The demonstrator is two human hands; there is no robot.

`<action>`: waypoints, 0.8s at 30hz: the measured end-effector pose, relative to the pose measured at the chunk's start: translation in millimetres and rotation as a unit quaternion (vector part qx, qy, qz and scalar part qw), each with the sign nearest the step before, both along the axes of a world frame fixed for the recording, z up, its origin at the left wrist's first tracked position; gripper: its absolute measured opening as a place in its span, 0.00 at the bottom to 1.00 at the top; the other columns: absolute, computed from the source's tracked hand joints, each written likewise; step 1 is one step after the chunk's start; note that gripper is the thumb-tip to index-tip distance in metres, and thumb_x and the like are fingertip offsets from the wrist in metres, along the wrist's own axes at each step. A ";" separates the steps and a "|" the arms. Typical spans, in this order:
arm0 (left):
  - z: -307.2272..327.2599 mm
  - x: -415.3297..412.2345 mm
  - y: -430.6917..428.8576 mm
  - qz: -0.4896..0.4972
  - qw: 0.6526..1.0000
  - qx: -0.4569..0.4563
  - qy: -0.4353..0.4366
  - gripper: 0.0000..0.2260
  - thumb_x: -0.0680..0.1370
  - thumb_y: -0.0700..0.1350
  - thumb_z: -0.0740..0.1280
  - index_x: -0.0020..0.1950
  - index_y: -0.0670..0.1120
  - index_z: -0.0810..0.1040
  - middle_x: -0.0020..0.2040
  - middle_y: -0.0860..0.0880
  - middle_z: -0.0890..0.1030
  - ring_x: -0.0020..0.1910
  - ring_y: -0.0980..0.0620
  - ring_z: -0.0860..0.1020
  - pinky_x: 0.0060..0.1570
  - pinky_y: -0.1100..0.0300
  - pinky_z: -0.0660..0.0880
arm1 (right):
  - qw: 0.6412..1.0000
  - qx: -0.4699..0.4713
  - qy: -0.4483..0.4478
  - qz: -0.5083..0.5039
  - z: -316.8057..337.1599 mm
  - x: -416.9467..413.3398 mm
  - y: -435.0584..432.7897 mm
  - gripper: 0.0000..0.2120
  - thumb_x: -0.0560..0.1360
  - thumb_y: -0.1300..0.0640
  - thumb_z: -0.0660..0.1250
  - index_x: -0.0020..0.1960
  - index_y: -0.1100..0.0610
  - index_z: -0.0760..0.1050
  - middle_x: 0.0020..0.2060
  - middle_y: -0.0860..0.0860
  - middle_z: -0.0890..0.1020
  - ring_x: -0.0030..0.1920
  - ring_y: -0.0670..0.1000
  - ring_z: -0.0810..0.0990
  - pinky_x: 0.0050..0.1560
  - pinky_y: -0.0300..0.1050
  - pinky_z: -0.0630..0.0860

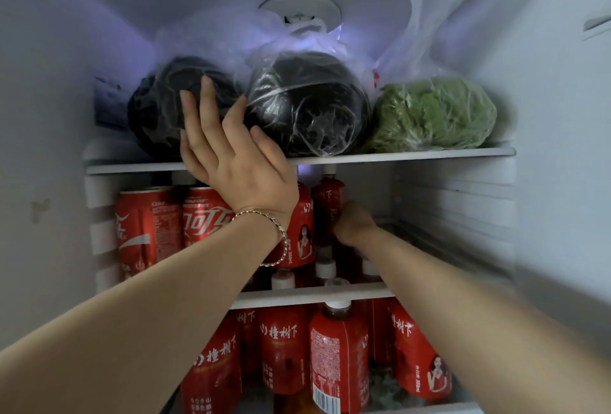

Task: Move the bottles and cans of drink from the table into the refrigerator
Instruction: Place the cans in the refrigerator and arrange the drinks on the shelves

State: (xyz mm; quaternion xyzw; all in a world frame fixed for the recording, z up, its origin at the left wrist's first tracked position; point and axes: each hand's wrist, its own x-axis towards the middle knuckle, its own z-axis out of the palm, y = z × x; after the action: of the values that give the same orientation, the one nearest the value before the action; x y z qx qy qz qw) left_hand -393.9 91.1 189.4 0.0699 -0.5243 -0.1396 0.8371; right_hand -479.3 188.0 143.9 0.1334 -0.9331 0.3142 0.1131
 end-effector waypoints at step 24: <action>-79.8 100.0 23.1 -0.328 0.916 -0.015 -0.231 0.22 0.72 0.35 0.59 0.67 0.40 0.64 0.71 0.44 0.57 0.71 0.50 0.58 0.71 0.53 0.59 | 0.937 -0.275 0.214 0.010 -68.5 156.5 38.1 0.11 0.75 0.65 0.62 0.55 0.57 0.78 0.50 0.48 0.77 0.53 0.49 0.76 0.52 0.40 0.72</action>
State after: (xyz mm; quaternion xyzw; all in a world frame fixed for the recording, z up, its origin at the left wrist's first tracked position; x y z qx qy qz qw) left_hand -293.9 114.1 109.6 -0.0883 -0.6989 -0.3784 0.6005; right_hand -322.8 226.1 75.4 0.1707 -0.7626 0.5238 0.3389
